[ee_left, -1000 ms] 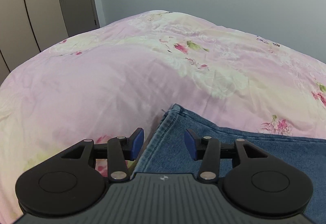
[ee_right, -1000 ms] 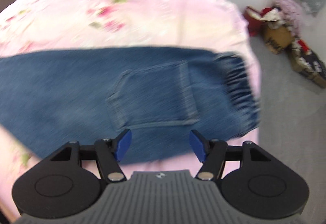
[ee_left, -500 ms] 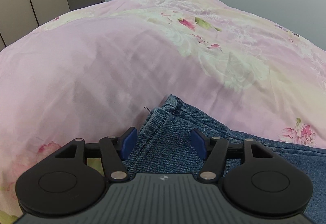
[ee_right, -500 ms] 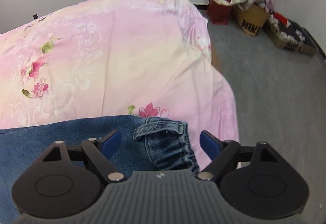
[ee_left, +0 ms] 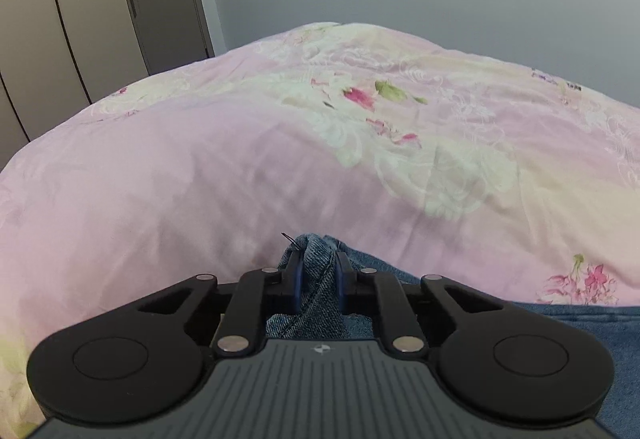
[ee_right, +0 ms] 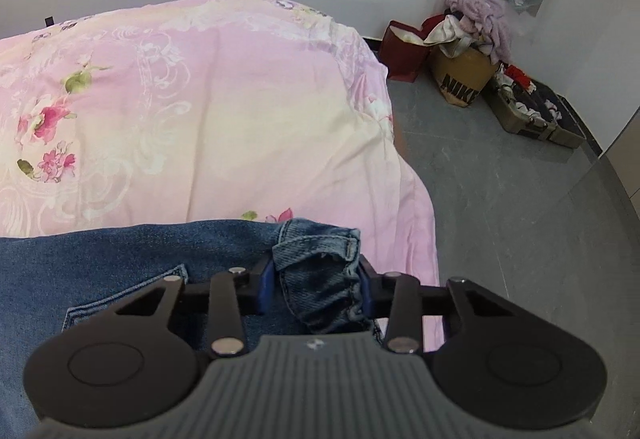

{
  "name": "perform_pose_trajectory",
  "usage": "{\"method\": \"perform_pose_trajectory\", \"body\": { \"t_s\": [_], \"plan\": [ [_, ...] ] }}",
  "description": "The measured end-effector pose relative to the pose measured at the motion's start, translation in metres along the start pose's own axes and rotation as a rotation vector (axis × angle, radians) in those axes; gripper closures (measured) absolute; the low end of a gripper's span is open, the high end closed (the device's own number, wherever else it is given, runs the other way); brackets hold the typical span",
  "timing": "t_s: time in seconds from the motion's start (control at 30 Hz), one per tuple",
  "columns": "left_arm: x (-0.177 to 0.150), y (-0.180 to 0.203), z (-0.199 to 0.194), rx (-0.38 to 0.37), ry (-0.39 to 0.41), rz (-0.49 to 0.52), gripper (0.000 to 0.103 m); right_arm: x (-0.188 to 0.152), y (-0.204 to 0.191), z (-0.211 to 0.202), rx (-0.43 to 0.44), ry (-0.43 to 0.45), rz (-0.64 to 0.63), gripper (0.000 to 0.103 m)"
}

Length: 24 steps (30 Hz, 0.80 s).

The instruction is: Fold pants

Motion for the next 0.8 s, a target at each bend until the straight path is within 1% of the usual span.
{"method": "perform_pose_trajectory", "body": {
  "t_s": [0.1,0.17,0.3,0.4,0.5,0.57,0.6,0.67,0.7,0.73,0.77,0.8],
  "plan": [
    [0.012,0.002,-0.005,-0.009,0.009,0.0,0.086,0.001,0.008,-0.005,-0.015,0.019,0.034,0.068],
    [0.016,0.007,-0.004,0.002,0.008,0.016,0.086,0.001,0.013,-0.005,-0.023,0.019,0.058,0.068],
    [0.013,0.014,0.022,0.055,-0.044,0.039,0.086,0.003,0.01,0.003,-0.035,0.026,0.056,0.068],
    [0.009,0.019,0.04,0.092,-0.055,0.058,0.086,0.005,0.007,0.015,-0.055,0.021,0.05,0.068],
    [0.009,0.021,0.051,0.099,-0.043,0.039,0.085,0.003,0.006,0.025,-0.061,0.006,0.055,0.067],
    [0.008,0.023,0.056,0.106,-0.058,0.05,0.082,0.003,0.005,0.028,-0.07,0.0,0.052,0.066],
    [0.009,0.022,0.055,0.12,-0.058,0.058,0.072,0.003,0.002,0.027,-0.075,-0.004,0.036,0.063],
    [0.012,0.021,0.048,0.118,-0.054,0.084,0.063,0.006,-0.001,0.021,-0.087,-0.003,-0.007,0.056],
    [0.014,0.017,0.042,0.118,-0.05,0.087,0.053,0.007,-0.002,0.015,-0.097,0.003,-0.029,0.043],
    [0.016,0.012,0.033,0.116,-0.037,0.071,0.04,0.008,-0.004,0.008,-0.101,0.015,-0.047,0.03],
    [0.017,0.007,0.024,0.105,-0.021,0.048,0.035,0.009,-0.005,0.0,-0.104,0.031,-0.061,0.026],
    [0.017,0.002,0.014,0.079,-0.01,0.027,0.033,0.01,-0.007,-0.009,-0.103,0.046,-0.07,0.025]
  ]
}}
Point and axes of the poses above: each gripper's, at about its wrist camera, not at the fingertips, and z roughly the way its jaws point, y to its right, x to its top, the point moved 9 cm from there along z, roughly the way its jaws point, and after that the axes turned 8 degrees about -y, right-handed, at the moved point
